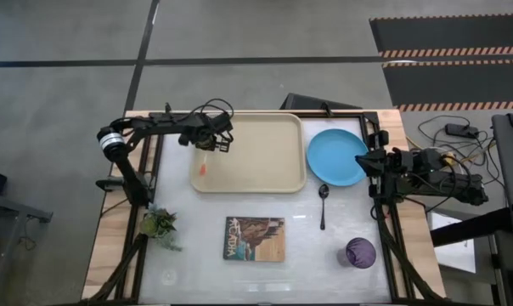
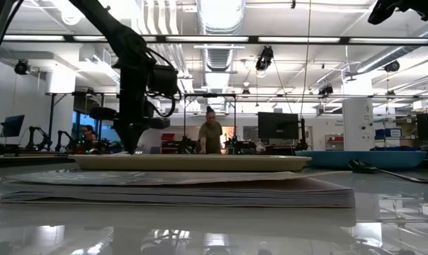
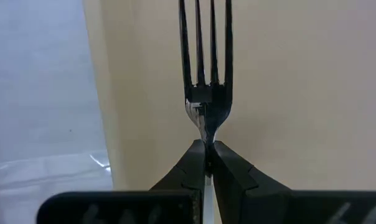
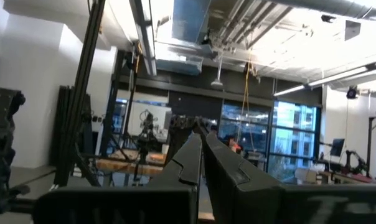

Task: Pick and place plate/cup/fork/spoon on tray
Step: Put the orange fork on the light brown tray

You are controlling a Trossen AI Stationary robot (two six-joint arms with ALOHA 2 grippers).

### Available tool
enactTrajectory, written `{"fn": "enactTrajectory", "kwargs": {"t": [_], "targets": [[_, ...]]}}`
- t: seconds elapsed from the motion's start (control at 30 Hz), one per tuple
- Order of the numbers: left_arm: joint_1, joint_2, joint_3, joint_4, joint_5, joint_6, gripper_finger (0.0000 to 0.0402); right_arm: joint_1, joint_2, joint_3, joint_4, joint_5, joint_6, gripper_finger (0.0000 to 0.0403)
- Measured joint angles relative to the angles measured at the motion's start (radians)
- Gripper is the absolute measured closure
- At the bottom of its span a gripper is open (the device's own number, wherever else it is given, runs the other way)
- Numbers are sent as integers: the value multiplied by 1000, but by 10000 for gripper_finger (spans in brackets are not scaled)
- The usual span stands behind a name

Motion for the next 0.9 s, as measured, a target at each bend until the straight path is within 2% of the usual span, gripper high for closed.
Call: {"fn": "enactTrajectory", "kwargs": {"t": [0.4,0.9], "targets": [[0,0,-13,47,-58,-1,401,0,0,3,-3,0,0,394],[0,0,-55,78,-52,-20,366,0,0,3,-3,0,-2,394]]}}
